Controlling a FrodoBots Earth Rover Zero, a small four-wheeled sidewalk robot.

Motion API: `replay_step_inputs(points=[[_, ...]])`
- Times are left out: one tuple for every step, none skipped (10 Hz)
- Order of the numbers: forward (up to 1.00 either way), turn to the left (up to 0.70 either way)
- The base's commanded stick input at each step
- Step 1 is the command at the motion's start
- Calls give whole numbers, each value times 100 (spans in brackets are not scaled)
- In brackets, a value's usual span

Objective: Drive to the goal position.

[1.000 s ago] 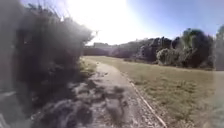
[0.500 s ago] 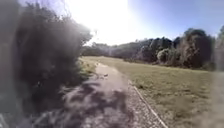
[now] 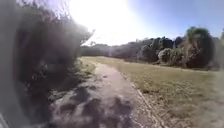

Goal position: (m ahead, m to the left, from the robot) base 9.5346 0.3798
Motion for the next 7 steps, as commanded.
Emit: replay_step_inputs(points=[[70, 0], [70, 0], [70, 0], [70, 0], [70, 0], [70, 0], [70, 0]])
